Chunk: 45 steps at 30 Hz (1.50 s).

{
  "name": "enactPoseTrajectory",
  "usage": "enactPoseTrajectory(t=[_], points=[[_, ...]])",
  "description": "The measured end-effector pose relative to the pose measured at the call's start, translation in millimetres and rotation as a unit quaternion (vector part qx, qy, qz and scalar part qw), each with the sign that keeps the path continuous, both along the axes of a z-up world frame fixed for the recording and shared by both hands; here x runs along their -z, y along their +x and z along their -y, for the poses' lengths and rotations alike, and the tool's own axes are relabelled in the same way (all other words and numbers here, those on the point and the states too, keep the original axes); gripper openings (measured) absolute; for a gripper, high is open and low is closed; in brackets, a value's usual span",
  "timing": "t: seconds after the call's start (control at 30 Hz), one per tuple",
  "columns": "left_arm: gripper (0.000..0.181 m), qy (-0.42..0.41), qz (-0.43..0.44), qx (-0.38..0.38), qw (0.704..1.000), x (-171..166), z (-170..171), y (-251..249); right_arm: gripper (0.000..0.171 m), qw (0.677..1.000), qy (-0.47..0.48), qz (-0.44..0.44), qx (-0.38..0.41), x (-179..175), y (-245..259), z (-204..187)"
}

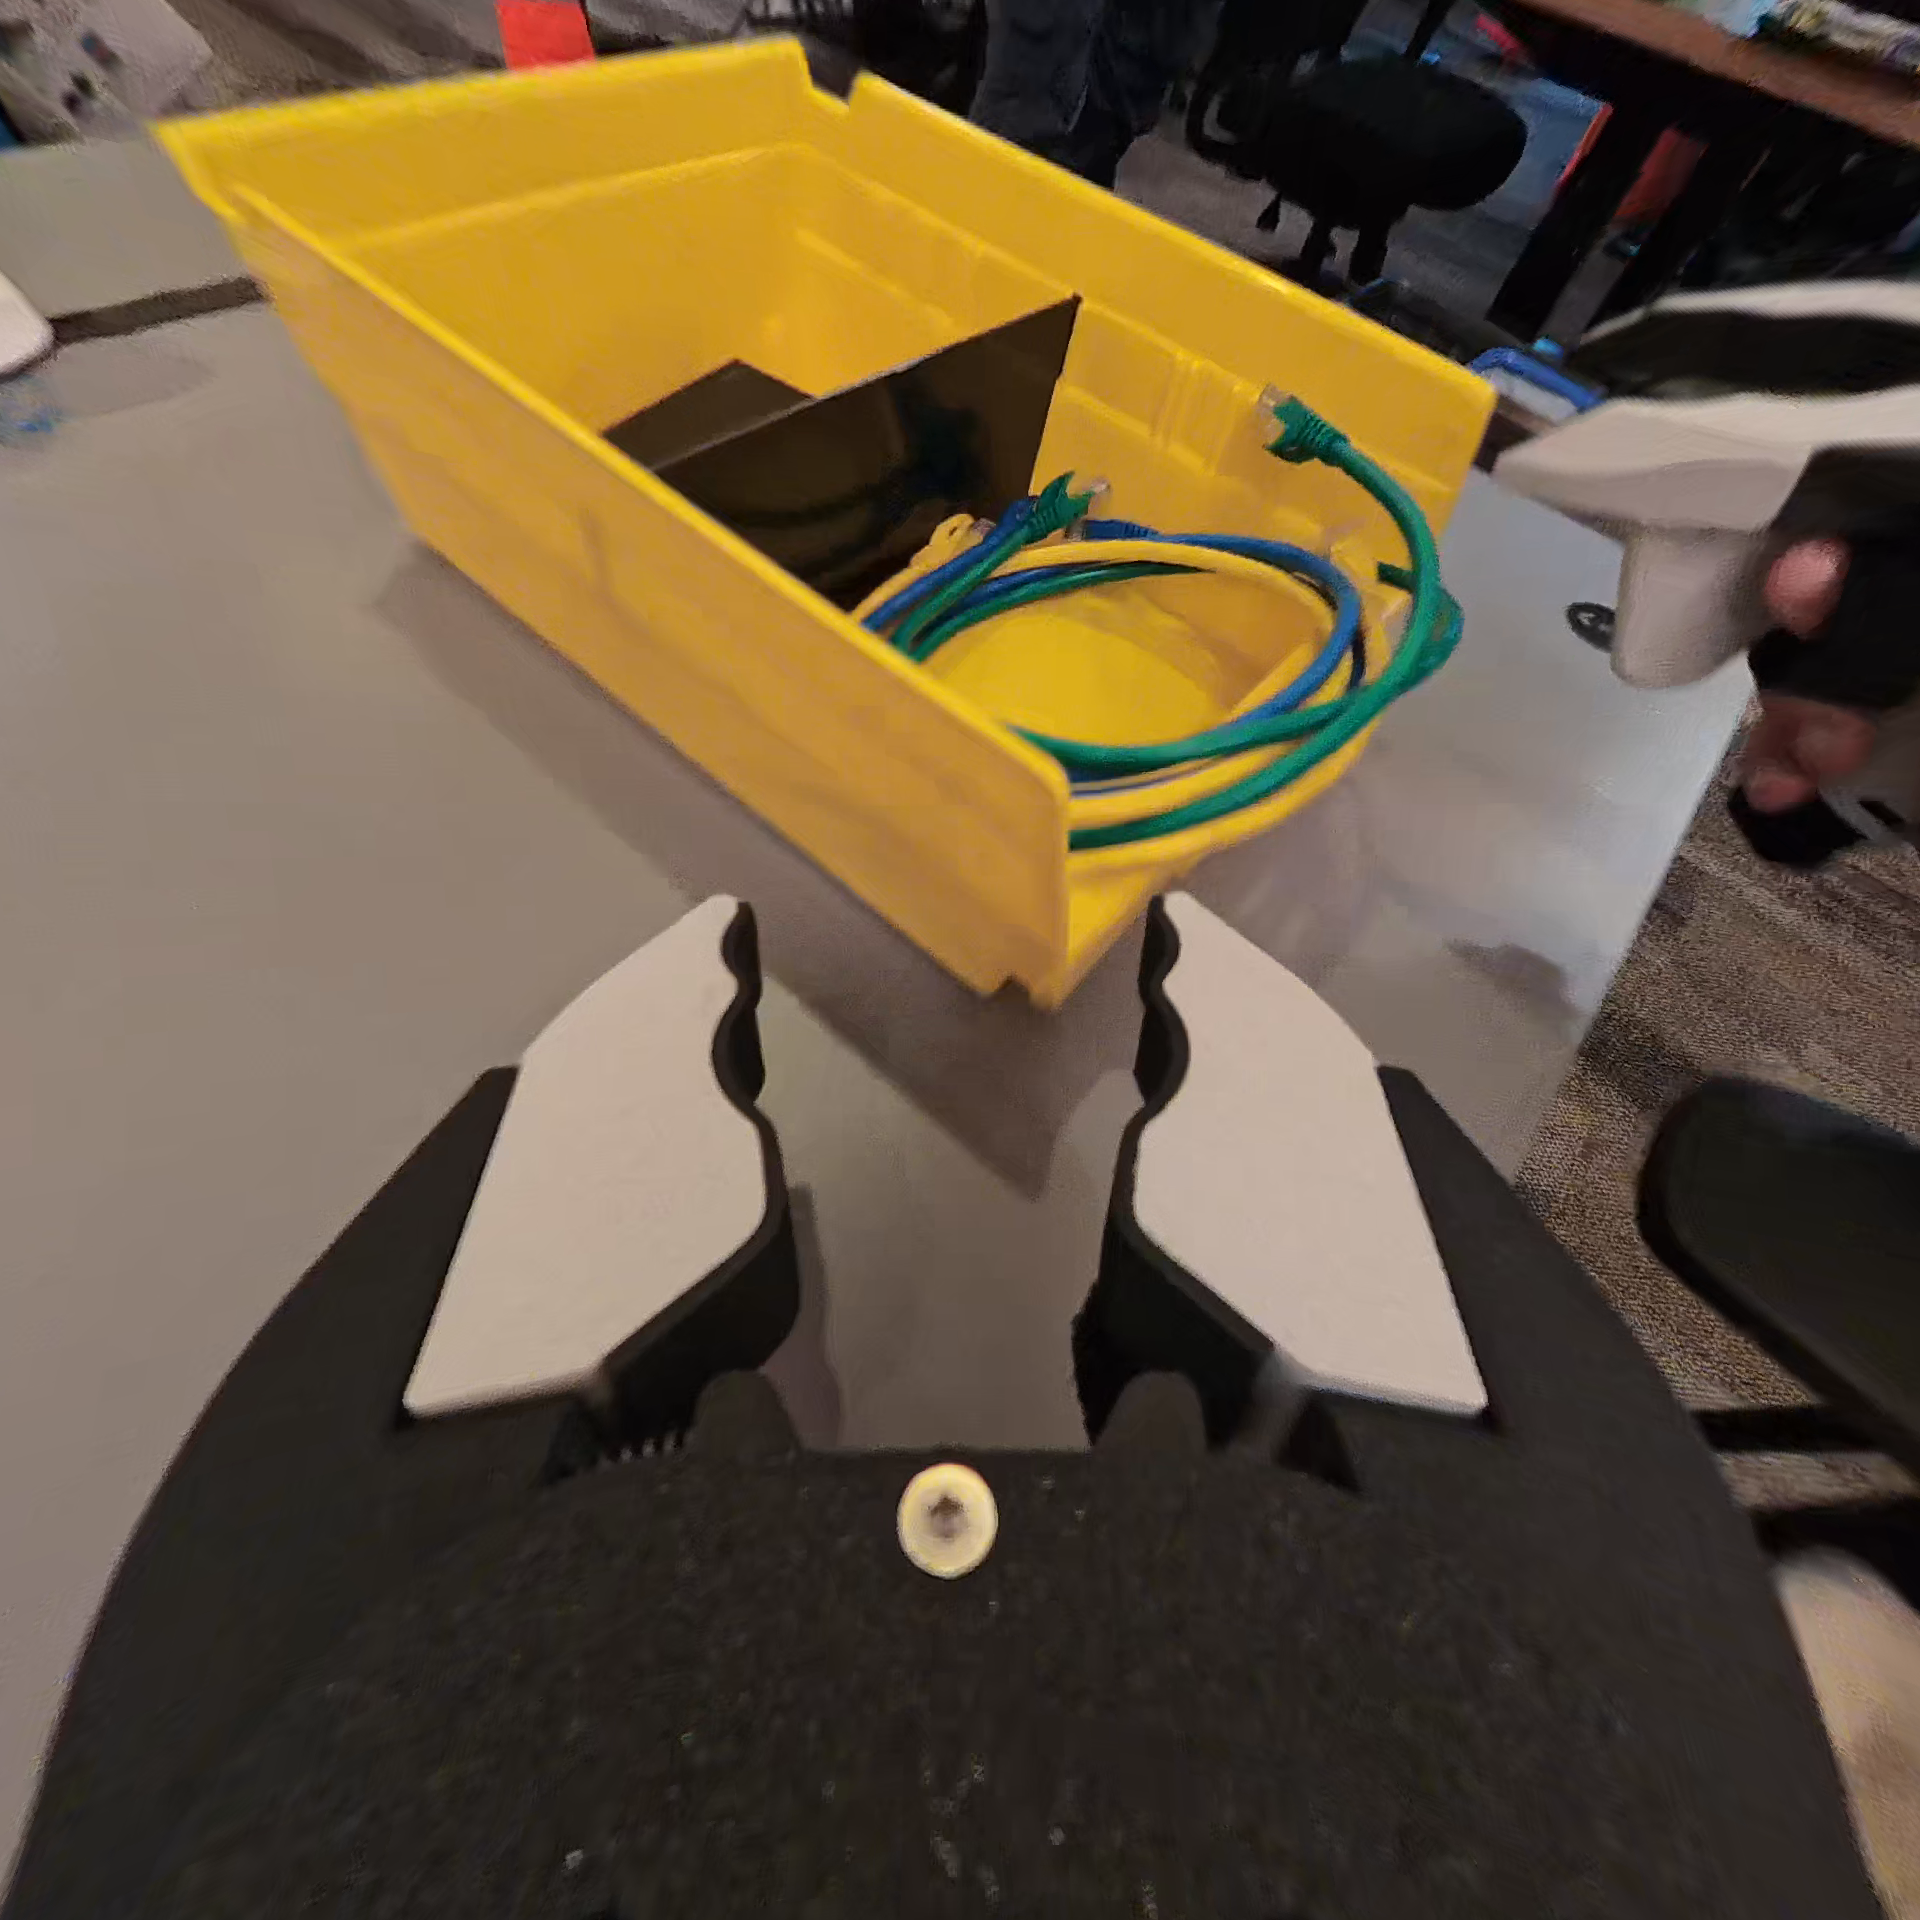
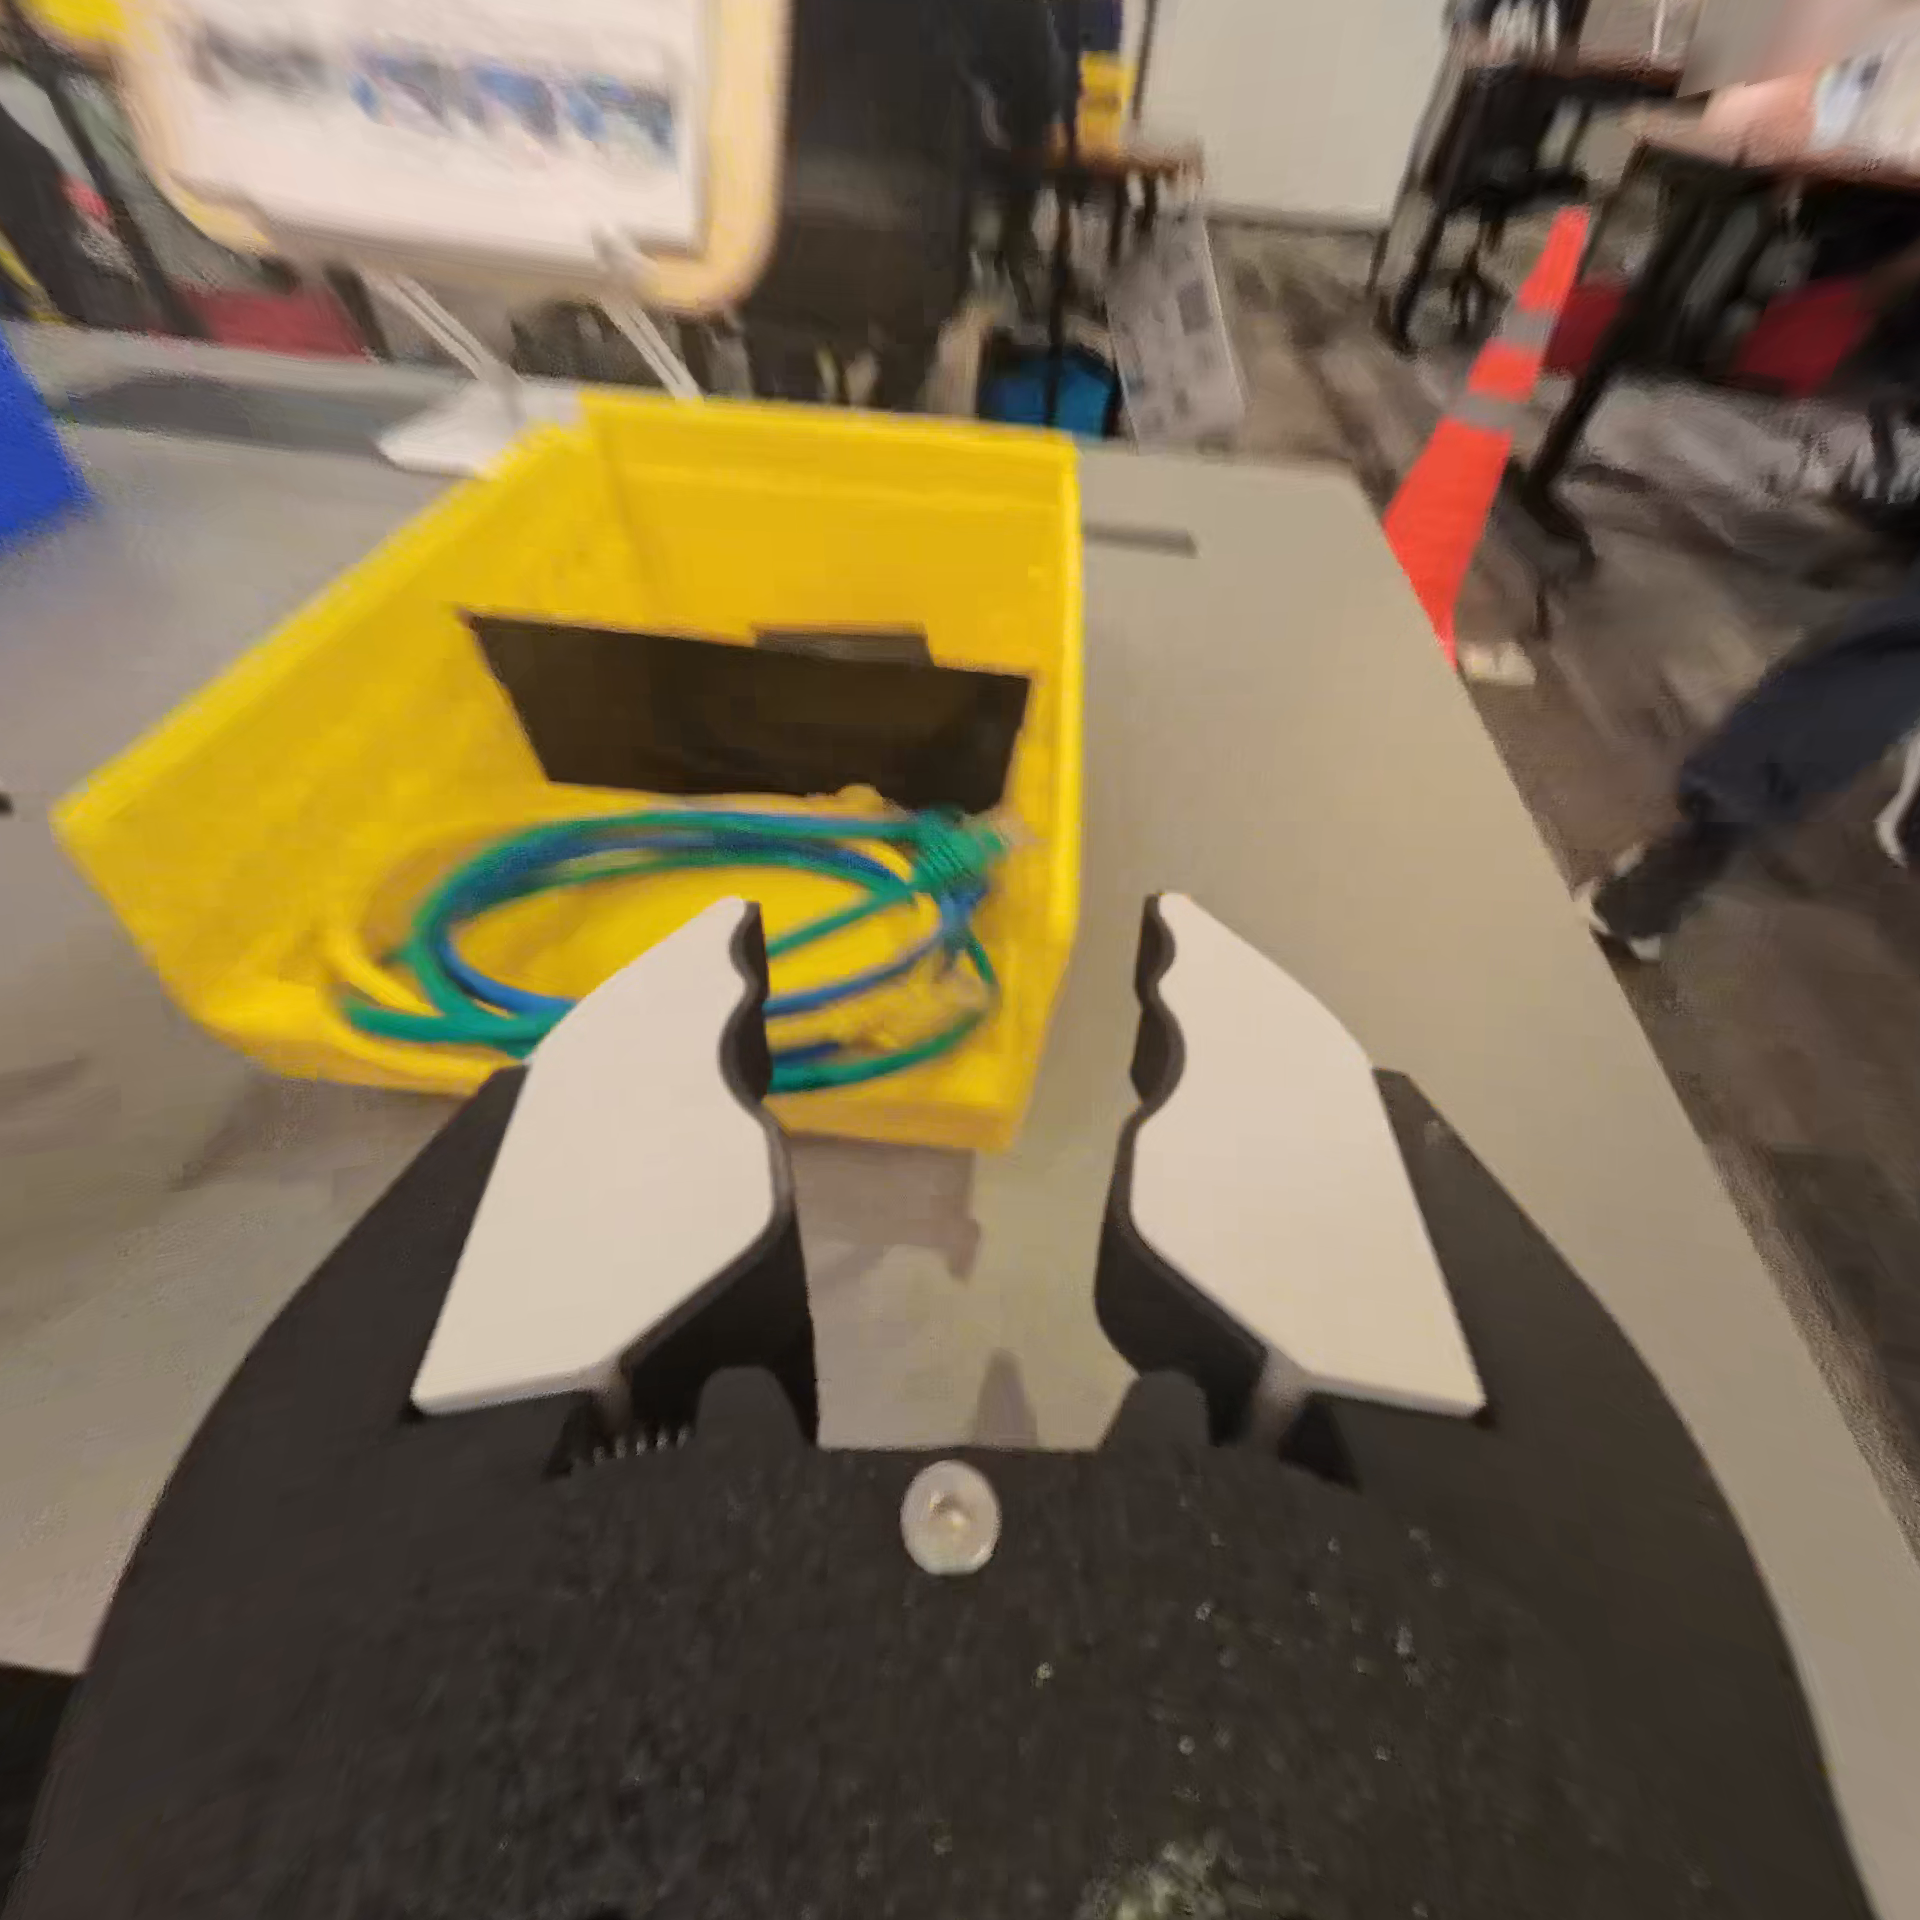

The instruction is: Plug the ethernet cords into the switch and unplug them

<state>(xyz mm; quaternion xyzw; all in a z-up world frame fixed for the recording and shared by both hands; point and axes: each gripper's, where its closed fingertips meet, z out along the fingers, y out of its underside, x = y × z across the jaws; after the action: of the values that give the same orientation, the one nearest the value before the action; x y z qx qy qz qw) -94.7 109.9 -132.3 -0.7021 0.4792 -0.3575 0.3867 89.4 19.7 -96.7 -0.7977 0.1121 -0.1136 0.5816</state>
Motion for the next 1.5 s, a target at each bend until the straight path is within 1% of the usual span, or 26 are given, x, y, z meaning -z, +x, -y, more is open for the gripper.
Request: enactPoseTrajectory(t=[0.07,0.13,0.17,0.2,0.23,0.27,0.33,0.43,0.47,0.53,0.6,0.7,0.77,0.87,0.97,1.07,1.13,1.2,1.3,1.37,1.4,1.5], points=[[0.065,-0.012,-0.010,0.001,1.000,12,3,28,0.067,0.999,-0.030,-0.045,0.002,26,10,1],[0.046,-0.021,0.008,-0.018,1.000,12,-1,42,0.061,0.996,-0.040,-0.083,-0.006,42,7,-4],[0.039,-0.028,0.018,-0.028,0.999,12,-5,46,0.060,0.995,-0.042,-0.093,-0.010,47,6,-9],[0.037,-0.029,0.023,-0.037,0.999,12,-10,47,0.058,0.995,-0.044,-0.094,-0.009,50,7,-13],[0.030,-0.021,0.021,-0.051,0.998,12,-16,48,0.054,0.995,-0.037,-0.093,-0.009,50,9,-18],[0.027,-0.012,0.016,-0.063,0.998,12,-22,48,0.054,0.995,-0.033,-0.096,-0.008,51,11,-23],[0.022,-0.007,-0.001,-0.077,0.997,13,-29,49,0.033,0.994,-0.031,-0.108,0.004,52,13,-31],[0.014,0.033,-0.037,-0.096,0.994,14,-37,46,0.005,0.994,-0.031,-0.091,0.058,50,24,-36],[0.012,0.055,-0.045,-0.102,0.992,13,-39,45,0.004,0.994,-0.038,-0.083,0.063,51,26,-38],[0.010,0.095,-0.048,-0.118,0.987,6,-43,41,0.003,0.993,-0.035,-0.081,0.076,47,24,-41],[0.009,0.093,-0.032,-0.136,0.986,-4,-47,34,0.003,0.994,-0.028,-0.052,0.087,33,19,-46],[0.007,0.087,-0.015,-0.165,0.982,-20,-66,12,0.003,0.995,0.000,-0.072,0.072,13,-4,-61],[0.006,0.097,-0.006,-0.189,0.977,-34,-81,-11,0.004,0.996,0.021,-0.066,0.056,2,-25,-76],[0.006,0.133,0.008,-0.225,0.965,-60,-101,-51,0.004,0.998,0.043,-0.039,0.032,-13,-60,-102],[0.006,0.151,0.005,-0.261,0.953,-72,-122,-95,0.004,0.997,0.057,-0.044,0.003,-18,-100,-133],[0.006,0.155,-0.007,-0.290,0.944,-65,-145,-134,0.004,0.996,0.041,-0.075,-0.022,-5,-138,-162],[0.005,0.143,-0.018,-0.312,0.939,-54,-158,-155,0.003,0.994,0.028,-0.098,-0.027,6,-159,-180],[0.005,0.127,-0.030,-0.326,0.936,-39,-168,-172,0.003,0.995,0.011,-0.097,-0.026,20,-175,-194],[0.006,0.113,-0.041,-0.320,0.940,-15,-173,-186,0.003,0.997,0.005,-0.079,-0.026,36,-189,-200],[0.006,0.074,-0.057,-0.311,0.946,5,-171,-191,0.004,0.995,-0.010,-0.084,-0.044,46,-194,-198],[0.011,0.055,-0.048,-0.304,0.950,10,-171,-190,0.007,0.994,-0.015,-0.090,-0.058,50,-196,-198],[0.026,-0.009,-0.009,-0.278,0.961,9,-168,-184,0.030,0.985,-0.022,-0.099,-0.141,48,-210,-195]])
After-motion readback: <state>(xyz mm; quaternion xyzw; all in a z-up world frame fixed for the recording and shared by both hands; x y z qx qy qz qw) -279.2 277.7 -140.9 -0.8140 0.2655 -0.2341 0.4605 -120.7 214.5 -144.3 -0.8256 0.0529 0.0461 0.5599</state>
